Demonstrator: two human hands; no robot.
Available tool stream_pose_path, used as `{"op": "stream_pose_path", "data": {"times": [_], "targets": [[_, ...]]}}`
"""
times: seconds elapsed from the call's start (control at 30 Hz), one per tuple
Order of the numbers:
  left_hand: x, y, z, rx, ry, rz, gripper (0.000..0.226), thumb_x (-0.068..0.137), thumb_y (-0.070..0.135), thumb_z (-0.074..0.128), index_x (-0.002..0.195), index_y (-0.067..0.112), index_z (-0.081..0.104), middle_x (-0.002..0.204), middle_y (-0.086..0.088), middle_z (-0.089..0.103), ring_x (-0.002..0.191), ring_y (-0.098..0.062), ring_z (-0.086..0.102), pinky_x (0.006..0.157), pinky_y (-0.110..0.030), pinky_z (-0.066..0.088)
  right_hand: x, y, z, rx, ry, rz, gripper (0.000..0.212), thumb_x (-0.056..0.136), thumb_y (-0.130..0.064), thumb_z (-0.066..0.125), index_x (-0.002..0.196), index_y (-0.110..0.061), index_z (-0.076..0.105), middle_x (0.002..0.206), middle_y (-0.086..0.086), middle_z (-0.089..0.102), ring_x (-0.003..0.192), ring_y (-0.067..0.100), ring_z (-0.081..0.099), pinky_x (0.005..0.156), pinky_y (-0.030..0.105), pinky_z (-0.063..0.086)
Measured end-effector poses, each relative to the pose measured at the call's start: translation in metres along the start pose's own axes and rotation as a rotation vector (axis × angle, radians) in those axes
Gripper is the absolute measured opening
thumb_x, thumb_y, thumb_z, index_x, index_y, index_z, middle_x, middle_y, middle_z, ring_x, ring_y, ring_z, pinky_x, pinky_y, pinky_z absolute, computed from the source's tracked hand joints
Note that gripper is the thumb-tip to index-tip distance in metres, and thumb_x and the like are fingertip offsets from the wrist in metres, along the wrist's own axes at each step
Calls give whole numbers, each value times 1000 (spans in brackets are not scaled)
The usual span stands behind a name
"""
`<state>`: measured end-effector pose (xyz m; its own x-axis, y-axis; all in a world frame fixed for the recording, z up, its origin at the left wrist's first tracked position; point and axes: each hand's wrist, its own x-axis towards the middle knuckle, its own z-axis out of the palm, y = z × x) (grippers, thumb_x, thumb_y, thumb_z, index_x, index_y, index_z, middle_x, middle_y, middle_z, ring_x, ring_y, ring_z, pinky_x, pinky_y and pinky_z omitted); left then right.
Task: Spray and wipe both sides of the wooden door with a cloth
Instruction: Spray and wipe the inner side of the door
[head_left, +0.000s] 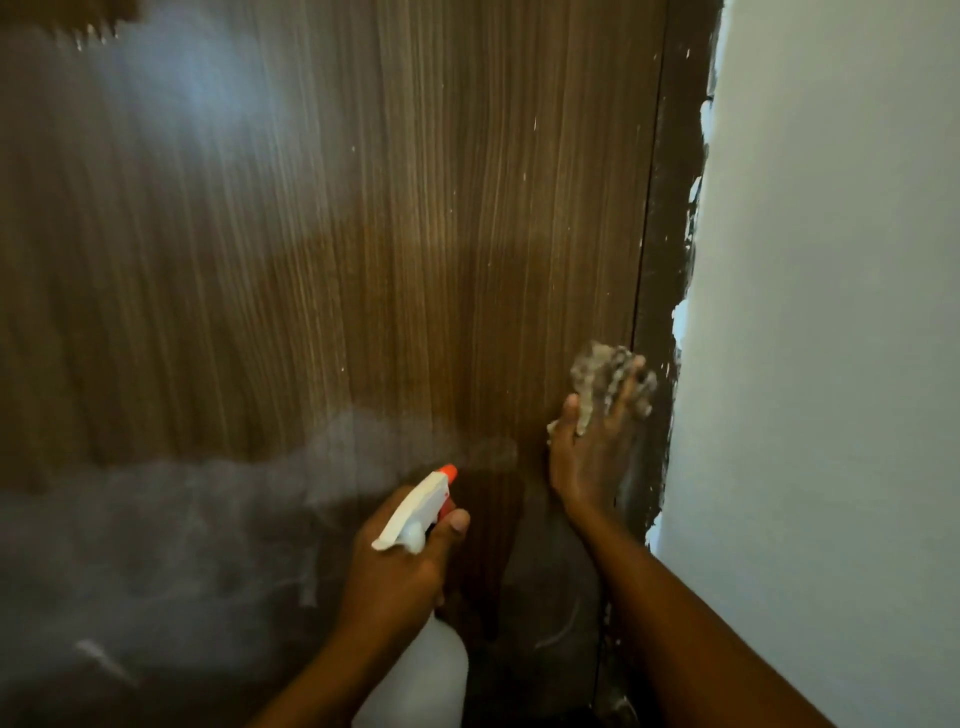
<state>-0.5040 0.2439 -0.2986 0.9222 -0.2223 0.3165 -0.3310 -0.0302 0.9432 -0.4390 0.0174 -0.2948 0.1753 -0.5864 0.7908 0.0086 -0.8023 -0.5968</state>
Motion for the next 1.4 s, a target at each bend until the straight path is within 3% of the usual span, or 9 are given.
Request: {"op": "stream_pose_path", "data": {"times": [0.07, 0.13, 0.23, 0.33, 0.63, 0.87, 1.07, 1.3, 1.4], "targets": [[1, 2, 0, -4, 4, 17, 33, 83, 13, 65, 108, 20, 46, 81, 11, 50, 55, 8, 58, 42, -1, 37, -27, 16, 2, -114, -104, -532, 69, 103, -30, 36, 158, -28, -4, 166, 14, 5, 152, 39, 4, 119, 63, 16], [-5, 5, -3, 1, 24, 29, 31, 83, 17, 65, 107, 21, 46, 81, 14, 50, 60, -4, 58, 42, -1, 38, -60, 52, 3, -144, -204, -743, 67, 101, -28, 42, 159, -22, 10, 167, 8, -1, 152, 38, 5, 115, 67, 21], [-6, -1, -11, 7, 56, 7, 42, 81, 27, 65, 118, 14, 52, 90, 2, 61, 64, -14, 59, 43, -8, 44, -74, 74, 0, -141, -191, -311, 61, 100, -35, 38, 156, -15, 23, 165, 13, 9, 152, 37, 12, 115, 65, 23], [-5, -3, -23, 13, 65, 17, 50, 80, 29, 67, 124, 12, 53, 105, -8, 65, 74, -15, 64, 45, -11, 47, -65, 33, 10, -39, -89, 135, 65, 104, -43, 31, 158, -19, 2, 167, 11, 5, 154, 31, 5, 121, 58, 16], [1, -7, -66, 2, 147, 49, 45, 81, 31, 66, 122, 16, 53, 93, -3, 65, 59, -15, 60, 42, -12, 46, -123, 3, 23, -279, -379, -438, 66, 101, -38, 35, 159, -25, 5, 166, 16, -7, 152, 41, -7, 122, 58, 6], [-4, -28, -90, 37, 171, 17, 58, 79, 34, 66, 132, 16, 48, 113, -7, 62, 82, -20, 63, 55, -13, 50, -114, -54, 33, 120, -62, 304, 73, 102, -43, 39, 155, -30, -9, 167, 9, -5, 154, 28, -3, 124, 51, 4], [-14, -36, -112, 84, 212, 9, 44, 81, 34, 65, 121, 19, 53, 81, 4, 62, 60, -9, 61, 44, -8, 46, -156, -47, 46, -223, -350, -540, 85, 89, -44, 44, 158, -32, -5, 165, 18, -3, 150, 47, -2, 121, 58, 6], [-19, -37, -132, 115, 216, 53, 44, 81, 35, 63, 121, 21, 51, 97, 8, 59, 77, -4, 56, 51, -3, 43, -147, -97, 56, -130, -210, -101, 65, 101, -44, 30, 159, -19, 13, 164, 24, -2, 150, 48, -1, 121, 60, 11], [-24, -36, -141, 111, 212, 49, 45, 76, 41, 63, 117, 23, 54, 94, 0, 65, 71, -10, 60, 49, -7, 44, -154, -136, 72, -177, -287, -404, 76, 93, -52, 33, 159, -23, 8, 164, 22, -1, 149, 50, 1, 121, 59, 2]]}}
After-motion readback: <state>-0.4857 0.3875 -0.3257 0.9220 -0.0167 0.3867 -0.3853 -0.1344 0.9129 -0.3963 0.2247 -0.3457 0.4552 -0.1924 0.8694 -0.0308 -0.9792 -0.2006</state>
